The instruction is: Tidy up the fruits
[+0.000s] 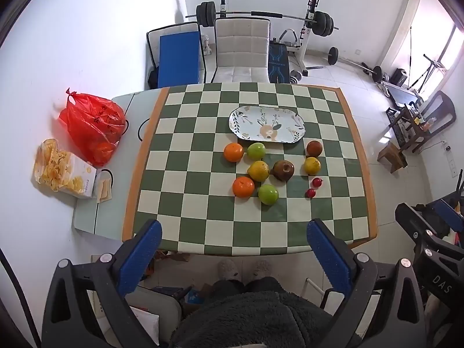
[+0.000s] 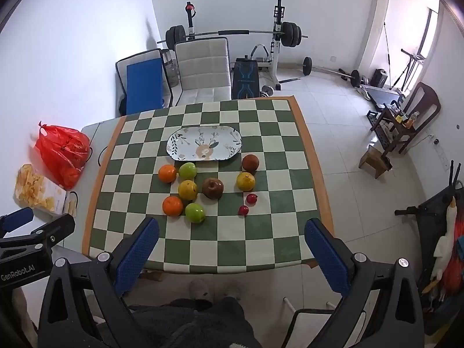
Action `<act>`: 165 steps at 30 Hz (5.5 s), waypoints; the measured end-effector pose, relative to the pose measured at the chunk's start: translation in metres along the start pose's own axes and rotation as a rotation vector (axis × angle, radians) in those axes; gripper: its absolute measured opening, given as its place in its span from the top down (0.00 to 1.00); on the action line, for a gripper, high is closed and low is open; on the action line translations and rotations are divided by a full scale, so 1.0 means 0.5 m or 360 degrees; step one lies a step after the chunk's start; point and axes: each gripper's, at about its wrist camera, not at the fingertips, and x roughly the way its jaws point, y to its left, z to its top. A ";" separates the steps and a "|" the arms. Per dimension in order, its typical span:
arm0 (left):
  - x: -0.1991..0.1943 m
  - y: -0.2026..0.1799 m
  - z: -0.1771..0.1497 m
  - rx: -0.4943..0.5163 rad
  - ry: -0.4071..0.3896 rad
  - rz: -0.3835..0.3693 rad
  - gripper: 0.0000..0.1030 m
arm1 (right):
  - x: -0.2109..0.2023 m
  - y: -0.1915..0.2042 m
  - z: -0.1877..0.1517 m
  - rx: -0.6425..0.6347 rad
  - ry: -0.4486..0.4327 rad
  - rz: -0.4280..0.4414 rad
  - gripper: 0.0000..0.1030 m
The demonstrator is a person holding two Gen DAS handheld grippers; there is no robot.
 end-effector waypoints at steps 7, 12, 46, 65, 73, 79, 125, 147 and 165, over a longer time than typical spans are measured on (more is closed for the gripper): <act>-0.001 0.000 0.000 -0.0002 -0.0001 -0.0008 0.01 | -0.004 0.001 0.000 -0.0007 -0.0003 -0.0010 0.00; -0.001 0.001 0.000 -0.0004 -0.0002 -0.0009 0.01 | -0.004 0.004 -0.006 -0.0012 -0.0003 0.0000 0.00; -0.002 0.003 -0.001 -0.0003 -0.0021 -0.0008 0.01 | -0.045 0.004 0.026 -0.0007 -0.0033 -0.0004 0.00; -0.003 0.003 -0.004 -0.0006 -0.0027 -0.0012 0.01 | -0.058 0.006 0.025 -0.0009 -0.0049 0.0005 0.00; -0.003 0.003 -0.004 -0.0005 -0.0033 -0.0012 0.01 | -0.062 0.007 0.028 -0.0010 -0.0050 0.0007 0.00; -0.004 0.003 -0.004 -0.0003 -0.0034 -0.0011 0.01 | -0.061 0.007 0.027 -0.0010 -0.0054 0.0005 0.00; 0.601 0.107 0.178 -0.0055 0.0596 0.0227 0.04 | 0.819 0.126 -0.067 0.0155 0.0855 0.0375 0.11; 0.826 -0.120 0.131 0.0515 0.0960 -0.0190 0.39 | 0.862 0.068 -0.158 0.0306 0.1017 0.0167 0.38; 0.780 -0.071 0.130 0.0423 0.0928 -0.0263 0.40 | 0.846 0.019 -0.138 0.0375 0.1030 0.0169 0.38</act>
